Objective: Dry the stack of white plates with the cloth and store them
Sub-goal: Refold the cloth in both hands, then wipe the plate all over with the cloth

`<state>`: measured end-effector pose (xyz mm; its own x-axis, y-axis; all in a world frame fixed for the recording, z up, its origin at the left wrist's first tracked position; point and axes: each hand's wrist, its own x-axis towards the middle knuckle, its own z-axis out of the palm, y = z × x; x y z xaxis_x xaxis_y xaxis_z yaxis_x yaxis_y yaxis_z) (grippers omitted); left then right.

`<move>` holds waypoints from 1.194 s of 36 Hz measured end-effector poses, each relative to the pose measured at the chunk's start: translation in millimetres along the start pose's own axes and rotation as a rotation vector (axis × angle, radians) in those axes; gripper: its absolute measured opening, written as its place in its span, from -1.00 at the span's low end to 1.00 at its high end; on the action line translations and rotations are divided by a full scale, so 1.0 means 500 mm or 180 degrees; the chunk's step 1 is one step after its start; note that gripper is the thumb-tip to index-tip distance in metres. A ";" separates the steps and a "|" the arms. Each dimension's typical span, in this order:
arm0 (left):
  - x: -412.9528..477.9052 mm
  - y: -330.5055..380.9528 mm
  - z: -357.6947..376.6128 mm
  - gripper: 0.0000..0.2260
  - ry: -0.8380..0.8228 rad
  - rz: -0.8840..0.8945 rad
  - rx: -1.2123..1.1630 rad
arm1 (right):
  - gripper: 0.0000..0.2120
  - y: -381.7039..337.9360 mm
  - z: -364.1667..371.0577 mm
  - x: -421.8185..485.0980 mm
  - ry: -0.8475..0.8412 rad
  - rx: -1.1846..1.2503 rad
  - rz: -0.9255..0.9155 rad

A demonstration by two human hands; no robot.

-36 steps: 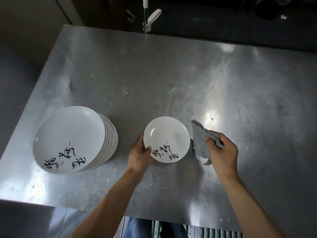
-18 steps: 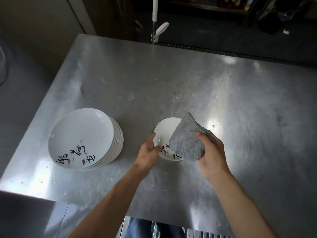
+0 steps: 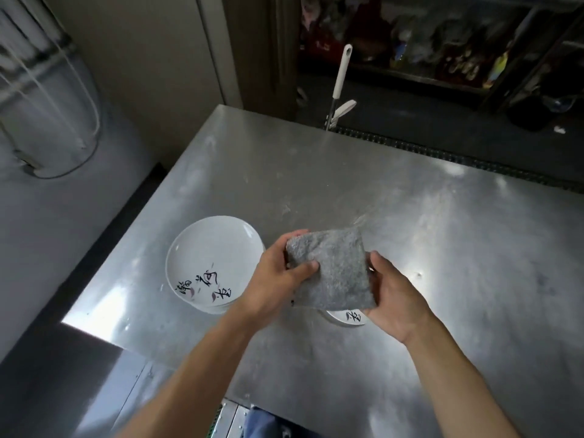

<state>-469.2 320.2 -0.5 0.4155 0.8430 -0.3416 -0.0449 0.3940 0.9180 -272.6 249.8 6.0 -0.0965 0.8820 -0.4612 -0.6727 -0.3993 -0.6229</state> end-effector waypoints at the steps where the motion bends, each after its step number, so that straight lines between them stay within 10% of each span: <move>1: -0.007 0.010 -0.014 -0.54 0.0003 0.0056 0.0072 | -0.19 -0.002 0.012 0.005 -0.0108 -0.0165 0.0082; 7: -0.050 0.048 -0.101 -0.54 0.0343 0.0214 0.0947 | -0.59 0.037 0.111 0.059 0.0055 -0.1072 0.0307; 15: -0.093 0.032 -0.296 -0.56 0.2058 -0.0009 0.2649 | -0.86 0.131 0.188 0.134 0.0864 -0.1522 -0.0180; 31: -0.104 0.051 -0.334 -0.74 0.1771 -0.0379 0.0804 | -0.93 0.178 0.201 0.161 0.1474 -0.1931 -0.0563; 43: -0.100 0.067 -0.195 -0.52 0.0517 -0.0301 0.0270 | -0.93 0.075 0.103 0.076 0.2213 -0.2491 -0.1083</move>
<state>-580.0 327.0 27.7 0.2618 0.8544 -0.4488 0.0670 0.4478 0.8916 -339.2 281.4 -2.4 0.6050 0.7408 -0.2918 0.0888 -0.4270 -0.8999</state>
